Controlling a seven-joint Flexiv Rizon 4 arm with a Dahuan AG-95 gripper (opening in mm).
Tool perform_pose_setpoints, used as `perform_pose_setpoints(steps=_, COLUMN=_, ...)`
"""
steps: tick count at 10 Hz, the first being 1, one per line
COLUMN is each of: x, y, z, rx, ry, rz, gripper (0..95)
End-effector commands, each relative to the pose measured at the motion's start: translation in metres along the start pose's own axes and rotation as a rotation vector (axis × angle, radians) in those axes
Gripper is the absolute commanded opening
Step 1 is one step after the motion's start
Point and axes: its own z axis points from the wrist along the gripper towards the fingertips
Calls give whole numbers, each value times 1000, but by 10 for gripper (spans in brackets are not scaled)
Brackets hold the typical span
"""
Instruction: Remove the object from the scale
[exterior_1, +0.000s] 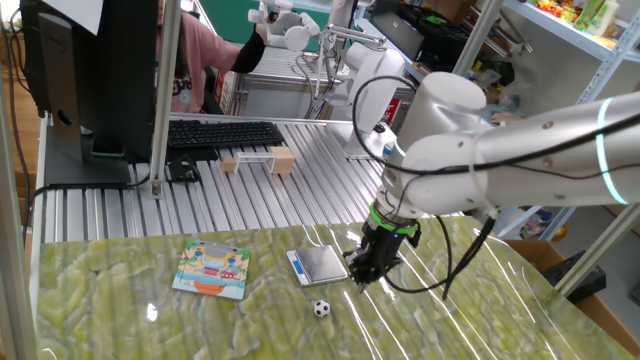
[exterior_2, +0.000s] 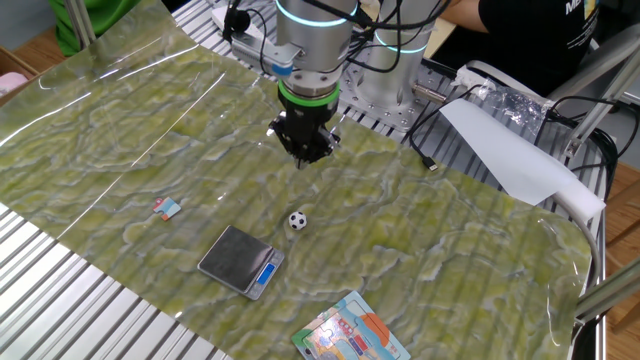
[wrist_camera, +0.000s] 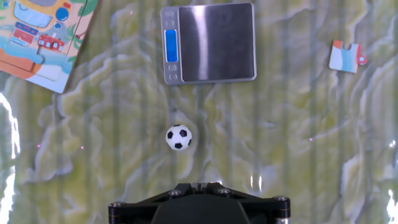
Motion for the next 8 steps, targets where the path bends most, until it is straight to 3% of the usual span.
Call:
perform_pose_setpoints(steps=1, x=-2, y=1, z=0, rx=-3, ry=9, rz=16, gripper=0)
perform_pose_setpoints(steps=5, x=-2, y=1, z=0, rx=-10, ry=12, rz=59, gripper=0)
perform_pose_setpoints(steps=8, x=-3, y=0, z=1, rx=-6, ry=34, rz=88, gripper=0)
